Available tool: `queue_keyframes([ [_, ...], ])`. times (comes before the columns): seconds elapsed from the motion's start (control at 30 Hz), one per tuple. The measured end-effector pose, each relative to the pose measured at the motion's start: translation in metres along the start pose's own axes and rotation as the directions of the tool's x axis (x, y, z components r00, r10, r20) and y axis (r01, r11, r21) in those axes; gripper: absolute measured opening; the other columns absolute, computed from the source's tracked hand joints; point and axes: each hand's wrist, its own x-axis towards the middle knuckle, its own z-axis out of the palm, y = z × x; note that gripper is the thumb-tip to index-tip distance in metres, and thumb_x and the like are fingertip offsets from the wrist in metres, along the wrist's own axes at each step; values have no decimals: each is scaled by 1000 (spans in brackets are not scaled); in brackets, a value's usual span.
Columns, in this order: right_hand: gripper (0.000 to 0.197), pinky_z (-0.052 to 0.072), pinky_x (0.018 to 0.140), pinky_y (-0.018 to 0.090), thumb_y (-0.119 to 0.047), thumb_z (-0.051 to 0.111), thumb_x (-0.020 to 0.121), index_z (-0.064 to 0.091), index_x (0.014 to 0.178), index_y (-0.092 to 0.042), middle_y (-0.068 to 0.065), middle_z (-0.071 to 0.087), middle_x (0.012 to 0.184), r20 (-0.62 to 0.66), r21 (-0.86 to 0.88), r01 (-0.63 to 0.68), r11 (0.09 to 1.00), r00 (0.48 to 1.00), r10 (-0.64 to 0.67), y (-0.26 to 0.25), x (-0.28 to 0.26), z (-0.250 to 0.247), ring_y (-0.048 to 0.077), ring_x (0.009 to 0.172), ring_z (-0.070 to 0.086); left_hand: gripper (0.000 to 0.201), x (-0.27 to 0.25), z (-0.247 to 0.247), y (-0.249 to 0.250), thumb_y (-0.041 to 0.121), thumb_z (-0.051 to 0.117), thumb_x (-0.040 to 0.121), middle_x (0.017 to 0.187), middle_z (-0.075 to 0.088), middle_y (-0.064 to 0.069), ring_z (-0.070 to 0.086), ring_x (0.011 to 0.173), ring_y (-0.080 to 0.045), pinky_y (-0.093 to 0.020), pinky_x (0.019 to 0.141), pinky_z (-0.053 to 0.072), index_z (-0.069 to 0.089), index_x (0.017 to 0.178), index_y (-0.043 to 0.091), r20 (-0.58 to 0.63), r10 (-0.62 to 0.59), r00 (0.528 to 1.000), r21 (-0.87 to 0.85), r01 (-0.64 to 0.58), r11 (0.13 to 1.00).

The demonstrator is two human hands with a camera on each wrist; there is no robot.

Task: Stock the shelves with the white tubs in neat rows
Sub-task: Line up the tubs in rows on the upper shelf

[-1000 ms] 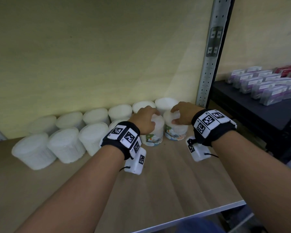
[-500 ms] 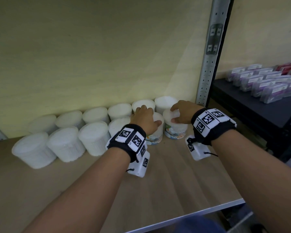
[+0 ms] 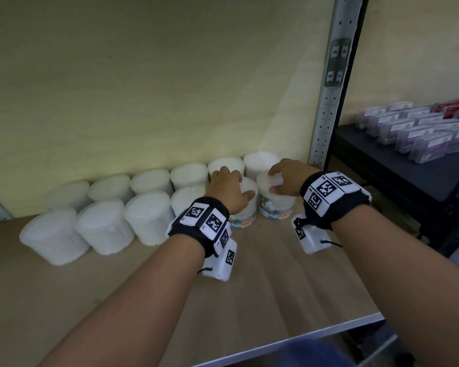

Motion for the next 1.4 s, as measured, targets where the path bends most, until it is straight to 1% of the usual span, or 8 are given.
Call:
queue_keyframes([
  [0.23,60,32,112,36,-39,59,92,40,144,-18,7,35,149,-1,4,6,1000,1000,-6,1,-2,1,26,137,37,53,5,-2,-8,40,65,85,136,48,-9,46,126,-26,-40,104,41,54,130,14,23,41,999,-85,-39,996],
  [0.57,61,30,111,33,-41,55,94,39,145,-13,9,38,148,-15,-31,-4,1000,1000,4,-5,-12,-2,25,136,38,51,2,-1,-6,37,68,84,134,47,-8,45,126,-26,-37,104,41,56,127,13,-2,11,1000,-131,-11,991],
  [0.7,61,32,110,33,-43,53,94,39,145,-12,9,39,148,-22,-53,-4,999,1000,3,-8,-25,-3,24,135,40,51,-6,-8,-1,37,69,82,135,49,-7,47,126,-25,-39,106,41,57,125,13,33,10,999,-125,-6,992],
  [0.87,59,36,106,33,-46,50,95,42,143,-13,8,45,144,-42,-78,-3,997,999,0,-7,-51,-1,24,131,45,49,-29,-9,9,38,68,82,130,49,-7,47,124,-25,-42,104,43,57,123,14,52,2,999,-110,4,994],
  [1.03,57,34,108,33,-42,56,92,46,140,-13,8,47,142,-51,-11,-11,1000,999,11,1,-82,10,24,131,44,45,-62,-14,25,39,65,84,128,47,-8,48,119,-27,-43,100,44,55,120,14,110,54,992,-15,-52,999],
  [1.27,59,34,111,35,-42,62,88,46,140,-18,3,44,145,-18,100,-26,995,999,28,23,-131,22,22,134,40,42,-116,-14,50,41,65,84,120,51,-7,50,110,-25,-36,93,45,55,115,14,116,151,982,32,-155,987],
  [1.33,59,36,111,36,-42,63,87,47,139,-19,3,45,144,-27,115,-27,993,999,31,28,-145,24,22,132,43,43,-129,-14,57,43,63,84,119,52,-8,50,111,-25,-37,94,45,55,115,14,123,169,978,53,-176,983],
  [1.4,59,36,110,36,-43,64,87,48,139,-20,3,46,143,-27,117,-26,993,999,30,31,-156,25,22,132,42,42,-139,-13,64,41,61,87,119,50,-9,47,113,-26,-33,92,42,54,116,12,149,174,973,40,-182,983],
])
